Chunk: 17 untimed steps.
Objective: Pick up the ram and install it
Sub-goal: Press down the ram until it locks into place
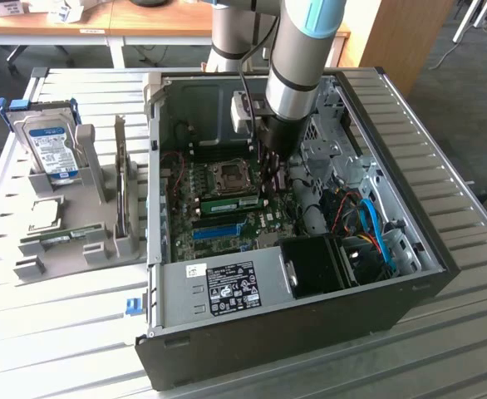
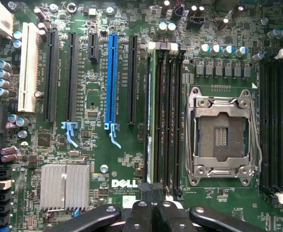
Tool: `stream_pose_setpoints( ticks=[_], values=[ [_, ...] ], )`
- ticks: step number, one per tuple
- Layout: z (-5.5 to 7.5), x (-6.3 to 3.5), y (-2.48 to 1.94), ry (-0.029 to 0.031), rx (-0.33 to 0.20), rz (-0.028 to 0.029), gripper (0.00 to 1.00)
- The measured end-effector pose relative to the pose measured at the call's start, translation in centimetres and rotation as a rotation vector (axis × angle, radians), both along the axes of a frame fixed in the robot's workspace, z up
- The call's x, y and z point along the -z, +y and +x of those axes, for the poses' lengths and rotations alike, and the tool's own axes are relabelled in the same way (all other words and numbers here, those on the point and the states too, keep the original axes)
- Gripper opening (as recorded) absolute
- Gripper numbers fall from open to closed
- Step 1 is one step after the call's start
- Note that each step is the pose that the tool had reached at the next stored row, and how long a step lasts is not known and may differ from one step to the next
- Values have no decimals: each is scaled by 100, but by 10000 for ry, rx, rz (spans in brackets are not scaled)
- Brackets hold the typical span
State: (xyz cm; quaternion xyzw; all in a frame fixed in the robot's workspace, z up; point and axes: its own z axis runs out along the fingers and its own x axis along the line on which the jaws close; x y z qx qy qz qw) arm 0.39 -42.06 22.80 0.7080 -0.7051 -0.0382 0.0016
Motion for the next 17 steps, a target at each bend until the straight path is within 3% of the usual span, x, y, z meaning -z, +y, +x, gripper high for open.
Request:
stream_pose_setpoints(
  ticks=[17],
  values=[
    [0, 24, 6, 1, 0, -1, 11]
  ],
)
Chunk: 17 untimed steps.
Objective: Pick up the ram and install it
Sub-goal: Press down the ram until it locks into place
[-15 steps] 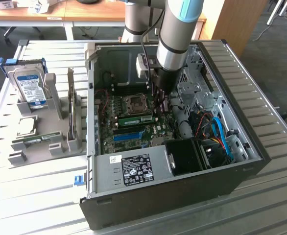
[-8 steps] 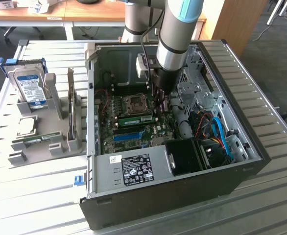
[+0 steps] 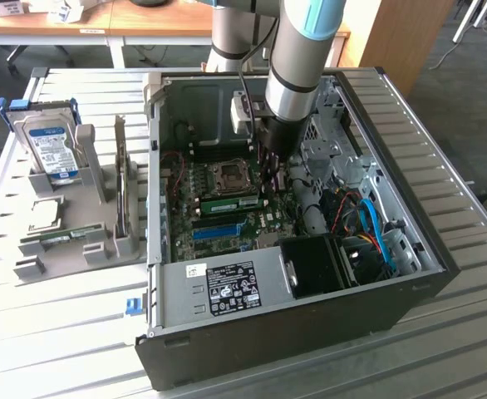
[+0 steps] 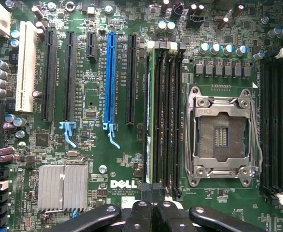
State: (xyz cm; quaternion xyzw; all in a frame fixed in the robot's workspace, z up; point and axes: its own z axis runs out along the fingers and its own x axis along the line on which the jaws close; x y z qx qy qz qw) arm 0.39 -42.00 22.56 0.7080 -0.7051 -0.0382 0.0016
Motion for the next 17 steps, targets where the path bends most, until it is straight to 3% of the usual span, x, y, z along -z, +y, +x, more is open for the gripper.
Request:
stream_pose_setpoints(
  ticks=[17],
  values=[
    [0, 14, 0, 0, 0, 6, 11]
  ],
)
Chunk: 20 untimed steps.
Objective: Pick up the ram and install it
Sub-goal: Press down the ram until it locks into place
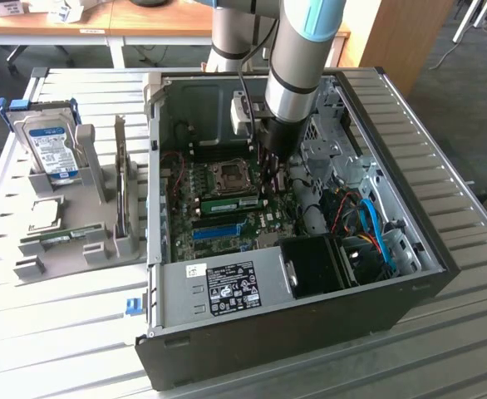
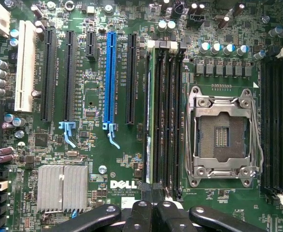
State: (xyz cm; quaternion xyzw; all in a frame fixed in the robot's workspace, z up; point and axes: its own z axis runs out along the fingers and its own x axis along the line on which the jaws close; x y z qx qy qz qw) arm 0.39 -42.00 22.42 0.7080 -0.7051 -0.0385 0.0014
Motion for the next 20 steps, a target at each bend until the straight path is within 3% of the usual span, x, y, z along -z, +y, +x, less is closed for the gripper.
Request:
stream_pose_setpoints(
  ticks=[20],
  values=[
    [2, 20, 0, 0, -1, 3, 11]
  ],
)
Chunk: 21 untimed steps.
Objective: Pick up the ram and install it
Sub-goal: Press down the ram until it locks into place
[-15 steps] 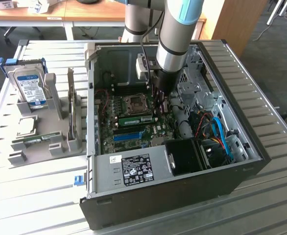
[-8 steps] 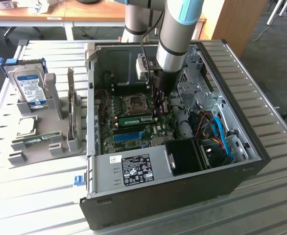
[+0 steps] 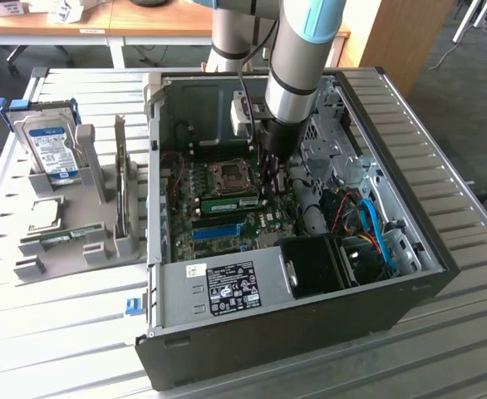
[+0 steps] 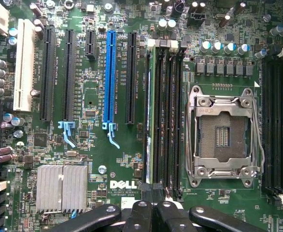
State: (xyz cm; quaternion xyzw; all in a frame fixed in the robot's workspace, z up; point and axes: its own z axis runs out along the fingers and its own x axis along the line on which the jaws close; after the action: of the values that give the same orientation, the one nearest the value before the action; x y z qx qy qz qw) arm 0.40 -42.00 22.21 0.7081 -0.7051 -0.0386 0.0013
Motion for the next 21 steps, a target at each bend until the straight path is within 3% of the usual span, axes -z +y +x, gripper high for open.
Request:
stream_pose_setpoints(
  ticks=[4, 13, 21],
  values=[
    [-1, -23, 1, 5, 3, 3, 11],
    [1, -206, 0, 19, 0, -37, 11],
    [-34, -211, 0, 19, 1, -39, 11]
  ],
)
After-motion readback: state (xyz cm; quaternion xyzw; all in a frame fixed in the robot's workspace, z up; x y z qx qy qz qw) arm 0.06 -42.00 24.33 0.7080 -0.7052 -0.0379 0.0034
